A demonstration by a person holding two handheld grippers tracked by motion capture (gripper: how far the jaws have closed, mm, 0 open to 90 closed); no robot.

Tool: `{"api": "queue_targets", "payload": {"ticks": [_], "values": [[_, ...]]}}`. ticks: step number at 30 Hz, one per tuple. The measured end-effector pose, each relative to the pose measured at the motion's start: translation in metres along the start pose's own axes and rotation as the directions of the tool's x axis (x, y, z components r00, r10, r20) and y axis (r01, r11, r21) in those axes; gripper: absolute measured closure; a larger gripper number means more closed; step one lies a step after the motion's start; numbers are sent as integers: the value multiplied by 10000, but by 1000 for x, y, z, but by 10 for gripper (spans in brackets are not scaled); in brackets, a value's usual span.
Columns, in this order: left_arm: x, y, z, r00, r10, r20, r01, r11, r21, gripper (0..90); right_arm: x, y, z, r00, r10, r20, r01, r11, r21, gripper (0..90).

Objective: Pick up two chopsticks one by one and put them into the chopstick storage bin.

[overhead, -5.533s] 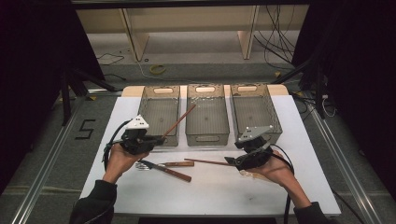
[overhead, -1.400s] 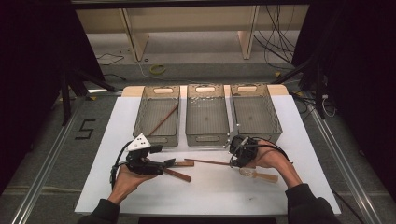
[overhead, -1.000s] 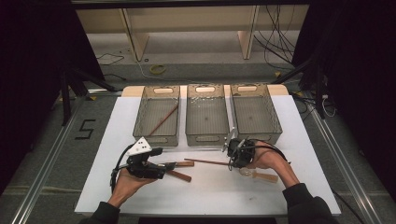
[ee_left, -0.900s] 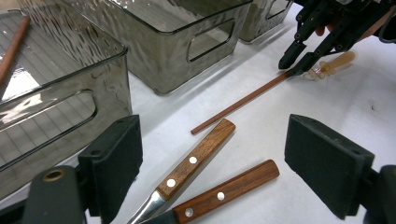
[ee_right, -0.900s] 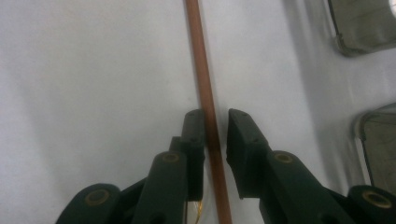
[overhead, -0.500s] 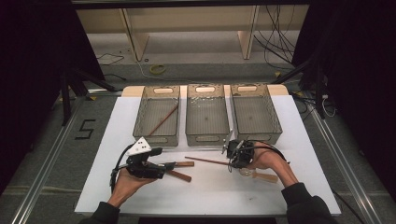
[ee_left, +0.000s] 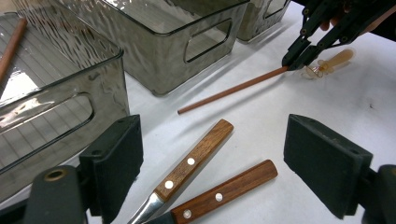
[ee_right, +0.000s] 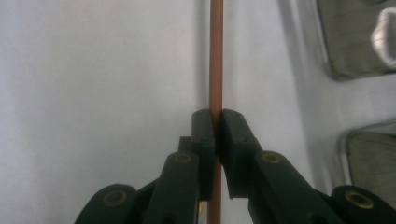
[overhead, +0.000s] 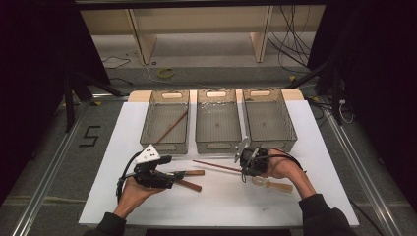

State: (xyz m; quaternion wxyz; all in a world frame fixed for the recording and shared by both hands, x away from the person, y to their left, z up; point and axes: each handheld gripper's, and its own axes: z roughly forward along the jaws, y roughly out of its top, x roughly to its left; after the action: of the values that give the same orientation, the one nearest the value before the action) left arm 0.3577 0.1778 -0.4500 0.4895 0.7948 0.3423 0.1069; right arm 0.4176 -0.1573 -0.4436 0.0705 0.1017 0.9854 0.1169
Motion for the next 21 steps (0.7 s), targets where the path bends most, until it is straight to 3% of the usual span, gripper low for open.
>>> {"api": "queue_targets", "payload": {"ticks": [5,10,18,21], "values": [[-4,7,-2,9997,103,212,-103,9999,14,191,5,-1,-11,9998,80,208,-72,9992,-405,846],[-11,18,-2,9978,469,461,-472,9989,62,194,13,-2,-22,9992,-12,410,39,9979,-650,846],[-23,37,10,9902,1077,891,-1129,9920,562,196,29,4,-32,9980,-213,594,262,9962,-833,846],[-27,42,14,9883,1248,877,-1306,9893,648,198,33,8,-35,9976,-284,634,345,9947,-971,846]]}}
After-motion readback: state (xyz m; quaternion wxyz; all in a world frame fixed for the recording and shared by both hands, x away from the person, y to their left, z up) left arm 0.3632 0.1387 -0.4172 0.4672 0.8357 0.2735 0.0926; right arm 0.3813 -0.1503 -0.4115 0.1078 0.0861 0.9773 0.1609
